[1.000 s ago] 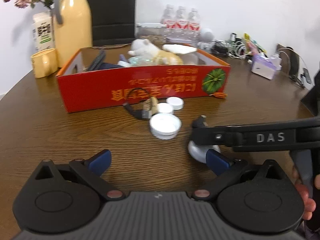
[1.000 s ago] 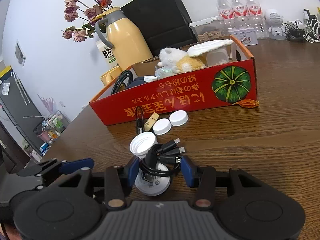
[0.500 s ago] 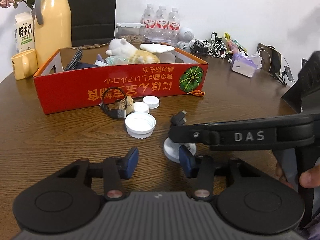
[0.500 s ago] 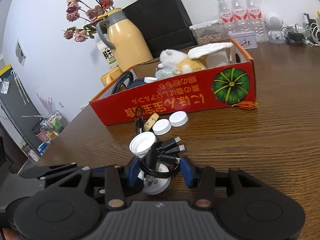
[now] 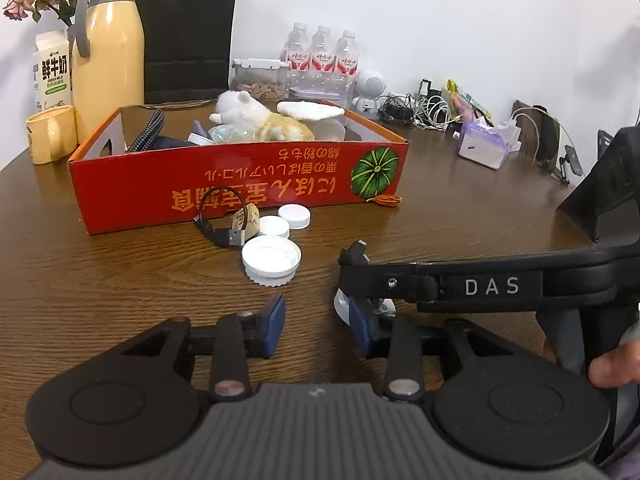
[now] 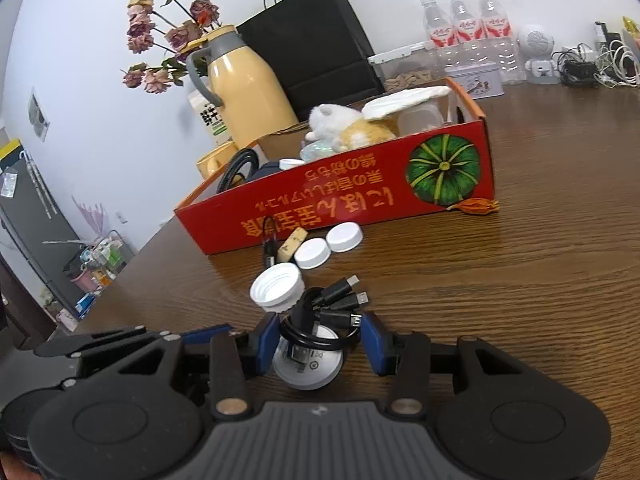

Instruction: Organize objects

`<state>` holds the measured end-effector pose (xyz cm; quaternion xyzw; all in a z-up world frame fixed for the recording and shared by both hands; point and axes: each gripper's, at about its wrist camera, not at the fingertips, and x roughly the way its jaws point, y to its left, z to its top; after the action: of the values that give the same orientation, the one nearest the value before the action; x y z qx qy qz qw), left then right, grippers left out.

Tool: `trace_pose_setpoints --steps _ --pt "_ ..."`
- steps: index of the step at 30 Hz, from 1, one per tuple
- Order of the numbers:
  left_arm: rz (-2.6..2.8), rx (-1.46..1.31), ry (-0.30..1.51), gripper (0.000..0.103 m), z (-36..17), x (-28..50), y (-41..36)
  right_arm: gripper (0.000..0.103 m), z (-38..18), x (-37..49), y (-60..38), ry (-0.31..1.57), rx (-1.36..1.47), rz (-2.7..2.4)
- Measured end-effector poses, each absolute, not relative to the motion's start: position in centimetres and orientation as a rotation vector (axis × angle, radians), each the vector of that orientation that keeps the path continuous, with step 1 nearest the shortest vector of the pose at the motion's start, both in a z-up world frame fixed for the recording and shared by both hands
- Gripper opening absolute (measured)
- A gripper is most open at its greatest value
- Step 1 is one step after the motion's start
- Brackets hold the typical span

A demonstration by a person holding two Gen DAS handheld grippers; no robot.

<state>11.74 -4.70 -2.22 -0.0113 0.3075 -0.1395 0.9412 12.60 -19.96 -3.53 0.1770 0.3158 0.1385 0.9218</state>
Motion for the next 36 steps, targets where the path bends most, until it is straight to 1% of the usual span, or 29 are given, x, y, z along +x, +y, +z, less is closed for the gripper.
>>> trace_pose_setpoints --steps 7,14,16,20,27,32,36 --pt "-0.287 -0.014 0.648 0.036 -2.6 12.2 -5.1 0.043 -3.6 12.6 -19.9 0.648 0.374 0.293" --pt "-0.275 0.053 0.635 0.035 -2.6 11.8 -6.0 0.043 -3.6 12.5 -20.2 0.639 0.379 0.288" --pt "-0.261 0.072 0.657 0.026 -2.9 12.0 -6.1 0.042 -3.5 12.3 -20.3 0.626 0.370 0.271" --pt "-0.249 0.099 0.635 0.026 -3.4 11.9 -6.6 0.042 -3.3 12.1 -21.1 0.610 0.372 0.242" --pt "-0.279 0.004 0.625 0.026 -2.7 11.7 -5.7 0.042 -3.7 12.2 -21.4 0.630 0.398 0.262" --pt "-0.300 -0.015 0.609 0.029 -2.0 10.7 -5.5 0.042 -3.8 12.4 -21.1 0.638 0.418 0.287" --pt "-0.299 -0.018 0.627 0.029 -2.2 10.8 -5.5 0.042 -3.9 12.5 -20.7 0.643 0.424 0.305"
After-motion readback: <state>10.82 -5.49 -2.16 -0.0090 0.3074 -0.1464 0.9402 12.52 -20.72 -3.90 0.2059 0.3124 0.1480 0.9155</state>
